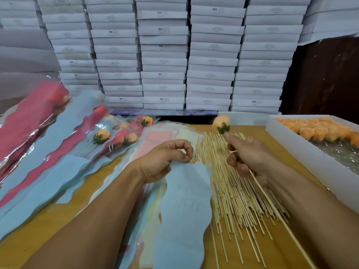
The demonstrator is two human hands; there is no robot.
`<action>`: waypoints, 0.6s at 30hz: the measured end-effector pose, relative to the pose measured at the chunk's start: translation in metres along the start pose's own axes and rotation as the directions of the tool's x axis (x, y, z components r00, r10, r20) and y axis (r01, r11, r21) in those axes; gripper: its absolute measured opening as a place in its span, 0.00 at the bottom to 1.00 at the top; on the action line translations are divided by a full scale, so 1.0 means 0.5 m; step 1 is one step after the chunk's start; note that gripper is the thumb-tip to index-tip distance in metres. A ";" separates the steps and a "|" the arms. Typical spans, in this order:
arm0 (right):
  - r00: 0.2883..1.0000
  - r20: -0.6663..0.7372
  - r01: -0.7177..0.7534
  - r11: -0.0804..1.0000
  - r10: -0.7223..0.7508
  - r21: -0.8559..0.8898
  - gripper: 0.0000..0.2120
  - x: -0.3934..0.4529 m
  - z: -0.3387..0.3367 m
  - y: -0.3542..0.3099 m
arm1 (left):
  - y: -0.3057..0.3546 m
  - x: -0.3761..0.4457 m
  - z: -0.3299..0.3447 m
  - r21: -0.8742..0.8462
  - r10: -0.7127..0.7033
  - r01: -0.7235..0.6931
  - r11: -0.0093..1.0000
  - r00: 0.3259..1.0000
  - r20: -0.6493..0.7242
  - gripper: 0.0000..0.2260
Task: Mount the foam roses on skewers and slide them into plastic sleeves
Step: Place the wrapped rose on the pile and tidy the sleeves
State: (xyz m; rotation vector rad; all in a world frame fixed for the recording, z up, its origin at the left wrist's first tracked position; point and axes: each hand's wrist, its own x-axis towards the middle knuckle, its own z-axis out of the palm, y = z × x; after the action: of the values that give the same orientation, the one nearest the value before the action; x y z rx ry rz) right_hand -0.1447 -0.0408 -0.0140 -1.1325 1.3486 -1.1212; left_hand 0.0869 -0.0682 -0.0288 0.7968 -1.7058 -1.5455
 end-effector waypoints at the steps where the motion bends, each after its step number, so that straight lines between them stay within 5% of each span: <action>1: 1.000 -0.028 -0.013 1.000 0.013 0.018 0.15 0.007 0.003 -0.003 | 0.000 -0.001 0.001 0.011 0.012 -0.012 1.000 0.999 0.039 0.05; 8: 0.988 -0.154 -0.005 0.998 -0.004 -0.058 0.11 0.082 0.050 -0.036 | 0.001 -0.010 0.000 0.016 -0.019 0.015 1.000 0.964 0.266 0.07; 13: 0.967 -0.249 0.075 0.992 -0.048 0.098 0.08 0.144 0.050 -0.077 | -0.004 -0.011 0.005 0.017 -0.123 0.128 0.992 0.898 0.423 0.14; 18: 0.924 -0.372 0.128 0.989 -0.092 0.073 0.08 0.175 0.045 -0.101 | 0.000 -0.013 0.017 -0.034 -0.132 0.168 0.985 0.871 0.472 0.20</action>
State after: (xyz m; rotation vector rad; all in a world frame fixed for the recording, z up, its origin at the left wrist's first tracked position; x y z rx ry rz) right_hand -0.1241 -0.1353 0.0237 -0.9674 1.5090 -1.5229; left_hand 0.0837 -0.0581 -0.0298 0.5520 -1.9431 -2.0235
